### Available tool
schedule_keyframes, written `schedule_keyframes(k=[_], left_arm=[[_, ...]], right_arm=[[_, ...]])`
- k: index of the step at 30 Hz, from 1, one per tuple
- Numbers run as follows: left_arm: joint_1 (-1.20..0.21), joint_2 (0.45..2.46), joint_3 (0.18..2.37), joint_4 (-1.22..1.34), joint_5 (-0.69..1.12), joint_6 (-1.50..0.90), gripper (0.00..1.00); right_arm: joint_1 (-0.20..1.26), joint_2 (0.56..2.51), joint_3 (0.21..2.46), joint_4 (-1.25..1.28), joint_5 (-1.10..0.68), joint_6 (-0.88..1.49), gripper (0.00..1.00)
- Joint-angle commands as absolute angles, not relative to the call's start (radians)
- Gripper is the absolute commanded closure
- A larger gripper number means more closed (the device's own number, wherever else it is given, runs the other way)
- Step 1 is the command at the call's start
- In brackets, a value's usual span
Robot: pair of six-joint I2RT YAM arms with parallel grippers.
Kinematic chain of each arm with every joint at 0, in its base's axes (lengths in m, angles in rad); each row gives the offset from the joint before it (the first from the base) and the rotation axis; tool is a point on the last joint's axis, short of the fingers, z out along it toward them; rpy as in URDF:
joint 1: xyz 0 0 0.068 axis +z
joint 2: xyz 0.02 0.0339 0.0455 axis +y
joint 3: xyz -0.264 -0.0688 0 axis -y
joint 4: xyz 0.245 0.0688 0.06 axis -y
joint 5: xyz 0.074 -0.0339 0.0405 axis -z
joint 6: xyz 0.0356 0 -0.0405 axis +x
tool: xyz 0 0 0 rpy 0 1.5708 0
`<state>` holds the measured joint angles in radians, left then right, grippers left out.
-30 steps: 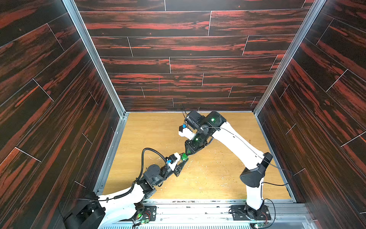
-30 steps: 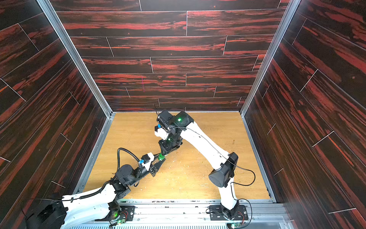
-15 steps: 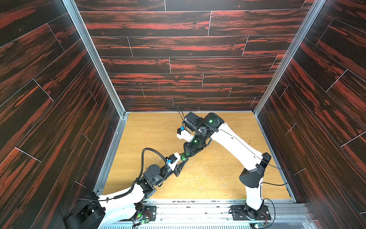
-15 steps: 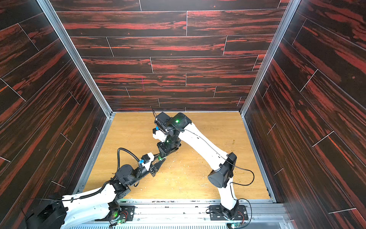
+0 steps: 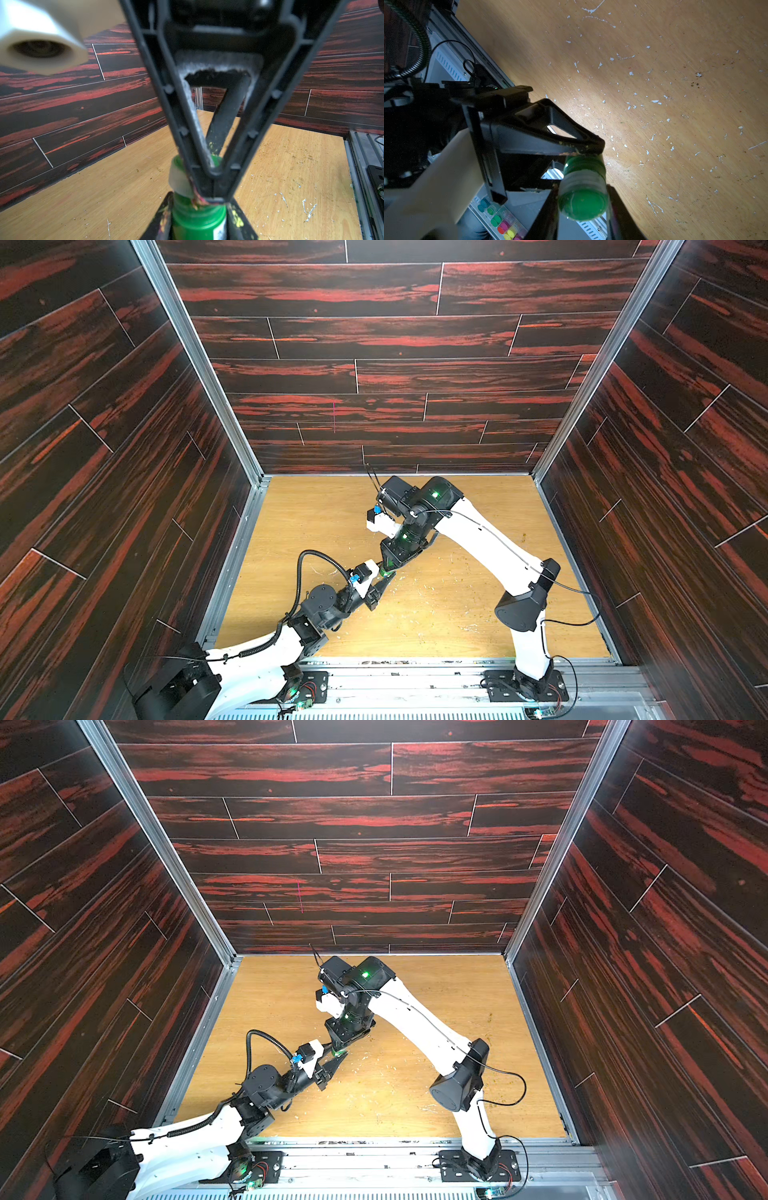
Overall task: Close the paint jar lid
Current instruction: Close the lid on the paint jar.
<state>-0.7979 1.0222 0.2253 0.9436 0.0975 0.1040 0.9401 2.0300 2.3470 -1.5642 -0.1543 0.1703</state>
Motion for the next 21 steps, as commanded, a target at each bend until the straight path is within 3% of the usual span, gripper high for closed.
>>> schedule_keyframes(k=[1, 21], left_arm=[[-0.797, 1.029, 0.230, 0.977, 0.110, 0.100, 0.84], [-0.796, 1.021, 0.223, 0.983, 0.112, 0.102, 0.85]], right_arm=[[0.953, 2.051, 2.366, -1.593, -0.131, 0.158, 0.67], [0.956, 2.083, 2.386, -1.591, -0.098, 0.152, 0.64]])
